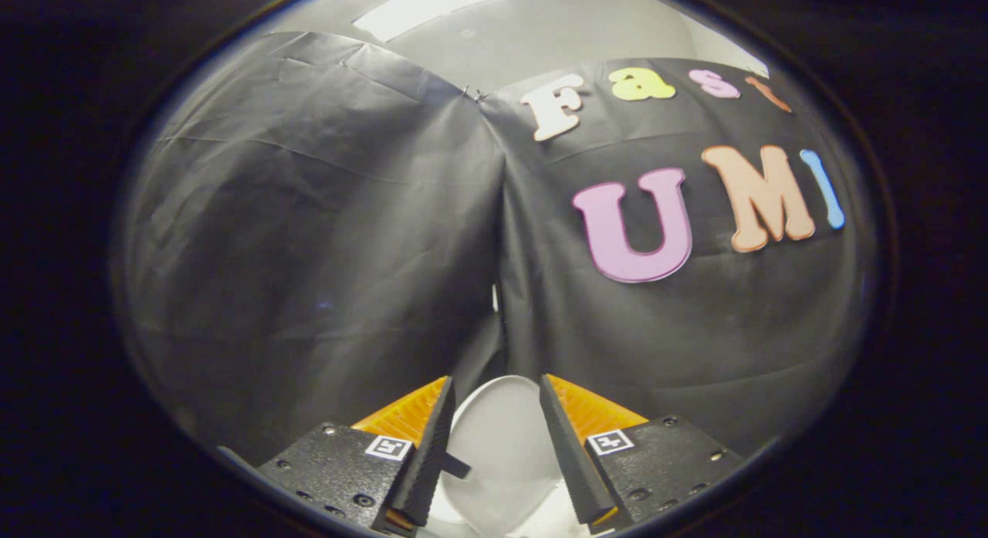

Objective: Open the toilet lid.

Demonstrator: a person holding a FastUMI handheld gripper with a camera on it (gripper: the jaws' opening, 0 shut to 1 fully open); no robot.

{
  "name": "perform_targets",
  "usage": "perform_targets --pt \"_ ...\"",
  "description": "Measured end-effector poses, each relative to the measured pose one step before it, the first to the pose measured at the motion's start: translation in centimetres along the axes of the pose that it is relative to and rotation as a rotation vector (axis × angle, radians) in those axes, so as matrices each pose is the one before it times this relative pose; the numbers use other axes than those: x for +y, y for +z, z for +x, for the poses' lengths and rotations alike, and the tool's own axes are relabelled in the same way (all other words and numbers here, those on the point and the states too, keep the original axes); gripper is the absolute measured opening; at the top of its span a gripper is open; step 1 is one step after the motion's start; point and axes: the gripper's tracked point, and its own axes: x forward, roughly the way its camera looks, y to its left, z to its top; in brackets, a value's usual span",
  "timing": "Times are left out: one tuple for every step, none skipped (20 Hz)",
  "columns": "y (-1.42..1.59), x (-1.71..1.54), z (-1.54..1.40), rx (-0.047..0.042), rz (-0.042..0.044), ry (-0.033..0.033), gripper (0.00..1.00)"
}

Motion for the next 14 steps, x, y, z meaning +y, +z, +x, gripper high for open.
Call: perform_targets --pt "0.295 -1.354 -0.915 -0.0072 -0.00436 -0.0314 0.68" --pt "0.273 -1.564 -0.861 -0.00594 -0.00464 -0.0339 0.68" --pt "0.179 -1.44 -0.995 -0.00624 -0.00415 -0.02975 0.67" --pt "0.206 -1.616 -1.107 -0.01306 -0.00904 -0.0309 0.68" --pt "0.256 -1.647 -1.158 -0.01739 -0.01264 -0.03738 0.68" --pt "0.057 -1.716 -1.045 -0.01364 -0.00666 -0.03937 0.68" --pt "-0.004 -1.666 -1.024 -0.00763 -0.00363 -0.03568 0.68" --pt "-0.153 -1.504 -1.279 -0.00967 -0.00549 -0.03371 0.68" --pt "0.013 -1.488 -1.058 -0.00983 -0.00922 -0.02898 0.68" --pt "-0.091 -1.561 -1.089 -0.01092 -0.01342 -0.03521 0.68" --pt "-0.151 -1.898 -1.219 -0.00897 -0.01538 -0.03967 0.68" --pt "-0.124 -1.823 -0.973 -0.00471 -0.01405 -0.03584 0.68" --pt "-0.153 -1.823 -1.022 -0.00341 -0.01348 -0.03886 0.68" --pt "-0.24 -1.868 -0.899 -0.00232 -0.01441 -0.04426 0.68"
